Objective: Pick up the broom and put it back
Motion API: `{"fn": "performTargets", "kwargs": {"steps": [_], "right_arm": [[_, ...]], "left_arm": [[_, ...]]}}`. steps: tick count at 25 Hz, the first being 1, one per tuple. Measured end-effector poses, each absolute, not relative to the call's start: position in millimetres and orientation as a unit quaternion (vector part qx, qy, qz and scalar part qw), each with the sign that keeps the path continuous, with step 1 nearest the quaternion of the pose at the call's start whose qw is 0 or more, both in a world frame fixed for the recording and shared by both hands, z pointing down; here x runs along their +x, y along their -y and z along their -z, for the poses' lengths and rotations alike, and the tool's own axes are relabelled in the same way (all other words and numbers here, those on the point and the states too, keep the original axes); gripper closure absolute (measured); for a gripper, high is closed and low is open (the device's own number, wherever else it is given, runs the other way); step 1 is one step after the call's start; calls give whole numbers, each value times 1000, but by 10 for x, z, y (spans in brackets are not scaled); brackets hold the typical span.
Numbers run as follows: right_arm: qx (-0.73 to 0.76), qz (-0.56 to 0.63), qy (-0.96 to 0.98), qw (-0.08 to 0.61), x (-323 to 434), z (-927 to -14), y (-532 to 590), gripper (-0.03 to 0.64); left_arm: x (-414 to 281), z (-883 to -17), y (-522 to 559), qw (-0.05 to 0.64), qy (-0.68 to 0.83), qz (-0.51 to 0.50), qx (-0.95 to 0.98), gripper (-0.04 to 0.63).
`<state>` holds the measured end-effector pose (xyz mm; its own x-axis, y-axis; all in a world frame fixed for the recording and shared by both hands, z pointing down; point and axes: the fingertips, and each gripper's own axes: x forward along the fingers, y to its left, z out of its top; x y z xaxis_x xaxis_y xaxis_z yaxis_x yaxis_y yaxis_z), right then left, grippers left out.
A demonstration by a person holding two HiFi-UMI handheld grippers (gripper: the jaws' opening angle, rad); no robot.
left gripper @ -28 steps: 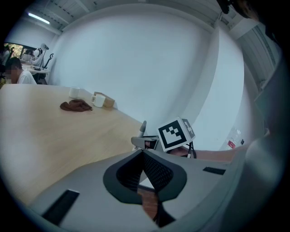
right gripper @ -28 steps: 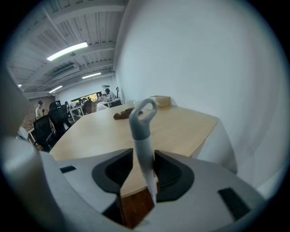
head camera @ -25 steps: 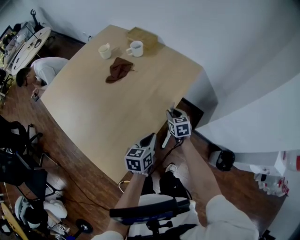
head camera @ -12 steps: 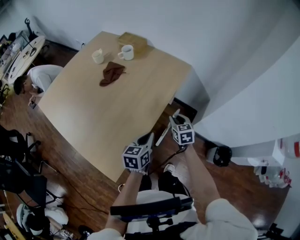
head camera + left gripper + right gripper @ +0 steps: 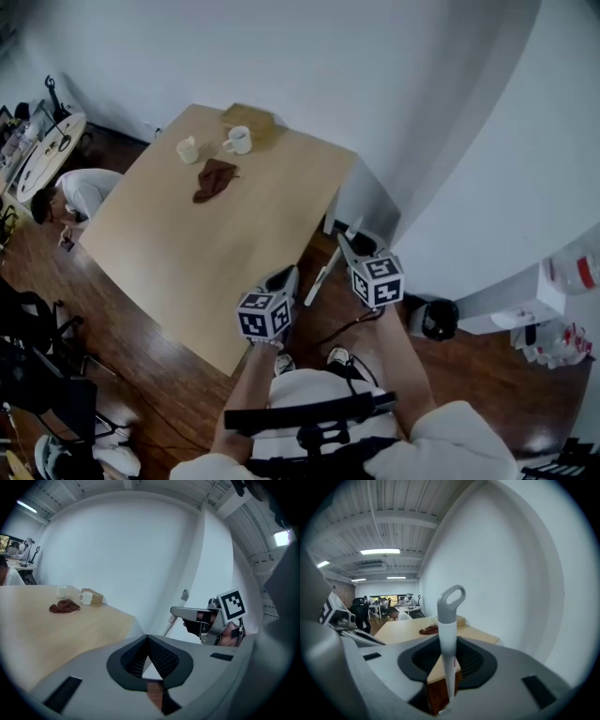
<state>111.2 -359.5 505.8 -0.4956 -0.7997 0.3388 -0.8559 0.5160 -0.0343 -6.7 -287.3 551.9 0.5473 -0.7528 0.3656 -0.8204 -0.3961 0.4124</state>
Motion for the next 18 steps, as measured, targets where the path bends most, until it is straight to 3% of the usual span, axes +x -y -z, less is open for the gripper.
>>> {"fn": "performTargets", "kwargs": {"steps": [6, 18], "right_arm": [[503, -73, 853, 119, 1124, -4514, 3489, 488], [523, -75, 843, 102, 1317, -4319, 3430, 488]], "left_arm": [[-78, -5200, 2928, 253, 477, -45, 841, 606], [35, -5073, 2906, 237, 469, -44, 850, 606]]}}
